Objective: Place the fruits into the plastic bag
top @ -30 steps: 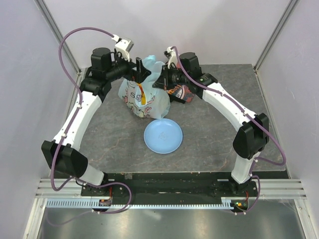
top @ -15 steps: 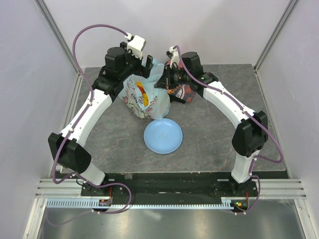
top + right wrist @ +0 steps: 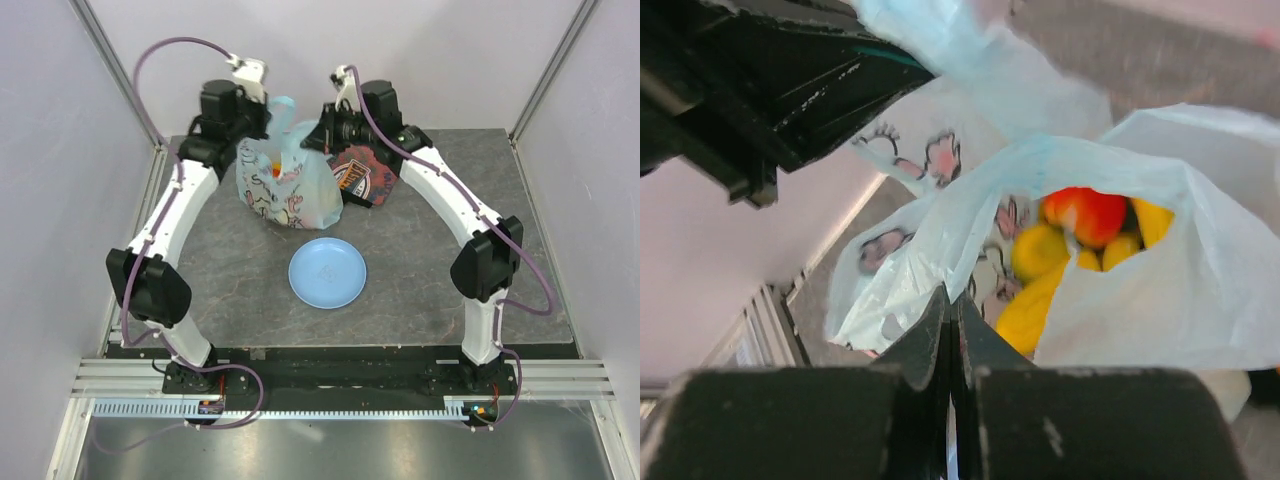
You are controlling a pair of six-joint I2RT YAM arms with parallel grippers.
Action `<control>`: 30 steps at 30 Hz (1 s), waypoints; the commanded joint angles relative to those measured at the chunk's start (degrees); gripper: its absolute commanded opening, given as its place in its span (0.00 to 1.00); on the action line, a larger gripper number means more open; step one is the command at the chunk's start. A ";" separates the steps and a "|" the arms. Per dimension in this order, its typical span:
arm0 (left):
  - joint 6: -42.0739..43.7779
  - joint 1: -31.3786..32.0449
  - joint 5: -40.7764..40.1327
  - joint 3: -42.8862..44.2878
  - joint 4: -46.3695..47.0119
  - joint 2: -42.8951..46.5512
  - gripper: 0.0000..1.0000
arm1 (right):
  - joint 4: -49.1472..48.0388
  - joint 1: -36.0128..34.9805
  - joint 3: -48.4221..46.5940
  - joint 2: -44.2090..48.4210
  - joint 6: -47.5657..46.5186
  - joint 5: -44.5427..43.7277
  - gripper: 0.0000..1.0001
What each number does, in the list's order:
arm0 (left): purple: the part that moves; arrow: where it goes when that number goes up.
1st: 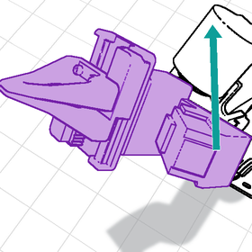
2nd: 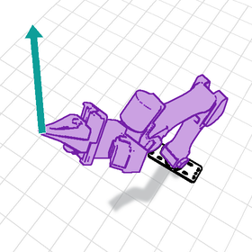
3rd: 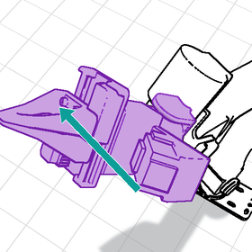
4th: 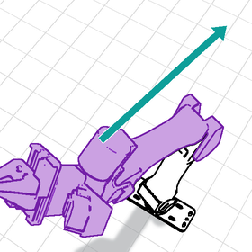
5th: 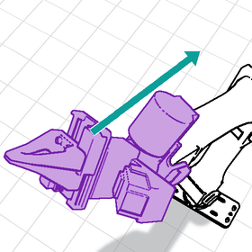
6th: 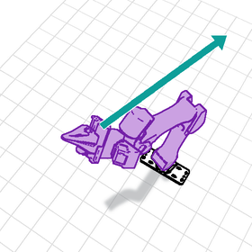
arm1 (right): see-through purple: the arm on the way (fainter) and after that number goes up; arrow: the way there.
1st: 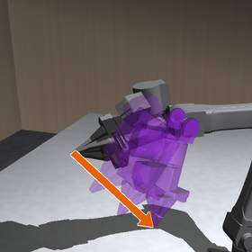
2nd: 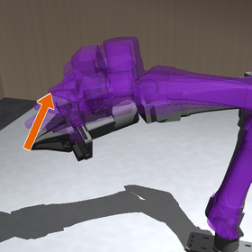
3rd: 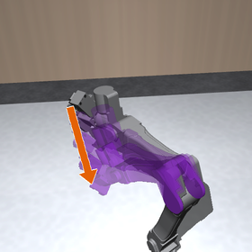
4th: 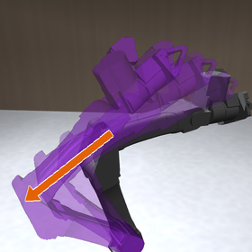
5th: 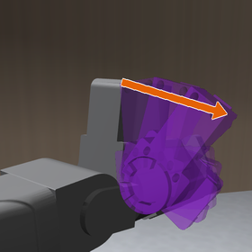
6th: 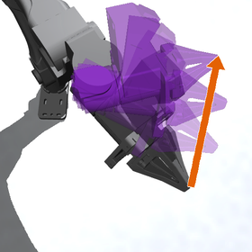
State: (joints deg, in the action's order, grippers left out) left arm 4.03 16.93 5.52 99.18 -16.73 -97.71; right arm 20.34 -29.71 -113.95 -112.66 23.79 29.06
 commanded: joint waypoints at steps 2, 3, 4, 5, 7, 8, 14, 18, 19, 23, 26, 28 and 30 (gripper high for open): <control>-10.27 -8.75 -1.30 8.49 0.38 6.73 0.01 | -4.51 0.45 -17.42 -3.17 0.20 -4.27 0.00; -10.36 -9.28 -1.39 8.93 0.38 7.35 0.01 | -5.30 0.45 -20.06 -3.79 0.46 -4.71 0.00; -10.62 -9.89 -1.48 8.84 0.47 9.01 0.01 | -7.22 0.45 -20.78 -3.88 0.55 -5.58 0.00; -11.23 -10.24 -1.56 8.58 0.56 9.64 0.01 | -8.55 0.53 -20.96 -3.71 0.99 -5.94 0.00; -11.33 -10.69 -2.26 6.30 0.65 11.57 0.02 | -11.44 0.71 -19.82 -3.62 2.31 -5.86 0.00; -11.33 -10.77 -2.88 5.16 0.56 12.10 0.02 | -11.98 0.80 -18.51 -3.62 2.92 -5.59 0.00; -12.91 -11.57 -5.26 -5.29 1.08 18.51 0.01 | -13.22 0.89 -4.57 -1.78 3.99 -4.62 0.00; -12.56 -12.00 -13.40 -18.00 3.62 22.20 0.02 | -14.71 0.89 6.62 -0.19 1.79 -6.12 0.00; -13.60 -12.35 -13.86 -20.31 4.07 22.91 0.01 | -14.80 0.89 7.77 -0.28 1.70 -5.77 0.00; -15.28 -13.76 -12.03 -26.39 4.51 26.95 0.02 | -15.06 0.80 9.97 -0.98 3.45 -3.05 0.00; -15.90 -13.94 -10.63 -26.58 3.99 28.63 0.04 | -15.94 0.71 10.15 -0.63 3.98 -2.52 0.01; -16.77 -14.03 -8.96 -26.58 3.20 28.98 0.15 | -15.94 0.80 9.89 -0.37 3.90 -2.52 0.16; -17.91 -14.03 -7.63 -26.32 2.23 29.42 0.32 | -15.94 0.80 9.63 0.42 3.28 -2.34 0.29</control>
State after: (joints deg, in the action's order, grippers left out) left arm -10.15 3.07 -4.12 71.53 -16.40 -72.03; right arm 7.75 -28.82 -102.74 -115.39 27.55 25.21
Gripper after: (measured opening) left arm 0.180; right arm 0.169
